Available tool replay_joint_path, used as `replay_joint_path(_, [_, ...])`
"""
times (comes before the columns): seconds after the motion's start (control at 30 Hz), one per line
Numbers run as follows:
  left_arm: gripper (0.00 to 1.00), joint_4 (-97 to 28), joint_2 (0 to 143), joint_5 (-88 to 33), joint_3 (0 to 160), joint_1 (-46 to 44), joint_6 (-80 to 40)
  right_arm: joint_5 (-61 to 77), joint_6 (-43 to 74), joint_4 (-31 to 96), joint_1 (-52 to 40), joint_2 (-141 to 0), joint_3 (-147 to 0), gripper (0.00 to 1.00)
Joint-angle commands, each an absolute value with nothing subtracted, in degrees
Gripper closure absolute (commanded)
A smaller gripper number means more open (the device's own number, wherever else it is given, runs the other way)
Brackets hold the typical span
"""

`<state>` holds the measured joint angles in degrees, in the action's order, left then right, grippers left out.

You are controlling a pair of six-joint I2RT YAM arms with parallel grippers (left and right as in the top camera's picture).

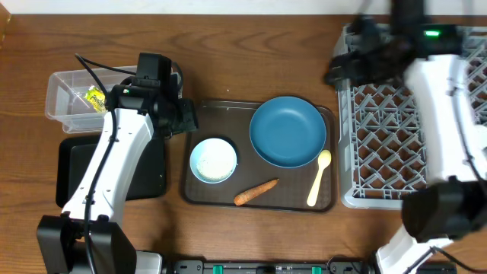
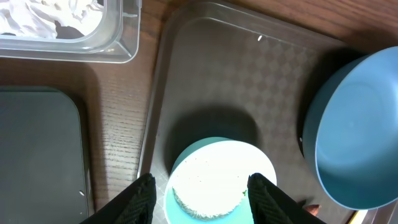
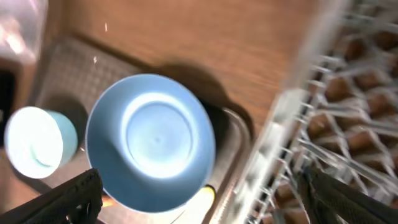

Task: Sort waste into correct bins and load items into the dishwasher rack
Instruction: 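Reach the right gripper to the blue plate rim and grasp it, then lift the blue plate and carry it right over the rack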

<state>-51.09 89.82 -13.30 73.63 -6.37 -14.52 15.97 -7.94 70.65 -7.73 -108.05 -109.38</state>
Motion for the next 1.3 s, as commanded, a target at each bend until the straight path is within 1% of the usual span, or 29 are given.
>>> replay_joint_path(0.0, [0.5, -51.4, 89.8, -12.8, 74.0, -6.2, -13.5, 5.4, -4.6, 70.1, -12.8, -112.7, -109.4, 0.01])
replay_joint_path(0.13, [0.5, -51.4, 89.8, -12.8, 74.0, -6.2, -13.5, -2.7, 1.2, 69.3, -16.2, -118.0, -109.4, 0.01])
replay_joint_path(0.23, [0.5, -51.4, 89.8, -12.8, 74.0, -6.2, -13.5, -3.9, 3.2, 68.7, -16.9, -121.7, -109.4, 0.01])
replay_joint_path(0.33, [0.5, -51.4, 89.8, -12.8, 74.0, -6.2, -13.5, -3.5, 4.0, 68.9, -17.0, -124.7, -109.4, 0.01])
replay_joint_path(0.43, [0.49, -51.4, 89.8, -12.8, 74.0, -6.2, -13.5, 1.0, 4.0, 70.0, -17.0, -127.4, -109.4, 0.02])
replay_joint_path(0.57, [0.5, -51.4, 89.8, -12.8, 74.0, -6.2, -13.5, 6.7, 2.1, 71.3, -17.2, -129.8, -109.4, 0.09])
replay_joint_path(0.67, [0.5, -51.4, 89.8, -12.8, 74.0, -6.2, -13.5, 6.4, 2.1, 72.5, -17.7, -131.5, -109.4, 0.18])
replay_joint_path(0.83, [0.5, -51.4, 89.8, -12.8, 74.0, -6.2, -13.5, 6.4, 2.5, 73.1, -17.8, -133.1, -109.4, 0.38])
replay_joint_path(0.9, [0.5, -51.4, 89.8, -12.8, 74.0, -6.2, -13.5, 5.7, 2.5, 73.0, -17.8, -133.1, -109.4, 0.48])
replay_joint_path(0.93, [0.49, -51.4, 89.8, -12.8, 74.0, -6.2, -13.5, 5.3, 2.5, 73.0, -17.8, -133.1, -109.4, 0.49])
replay_joint_path(1.07, [0.5, -51.4, 89.8, -12.8, 74.0, -6.2, -13.5, 3.8, 2.5, 73.3, -17.6, -133.0, -109.4, 0.81])
replay_joint_path(1.1, [0.5, -51.4, 89.8, -12.8, 74.0, -6.2, -13.5, 3.9, 2.5, 73.3, -17.5, -133.0, -109.4, 0.85])
replay_joint_path(1.27, [0.5, -51.4, 89.8, -12.8, 74.0, -6.2, -13.5, 3.9, 2.4, 73.8, -16.6, -133.0, -109.4, 0.94])
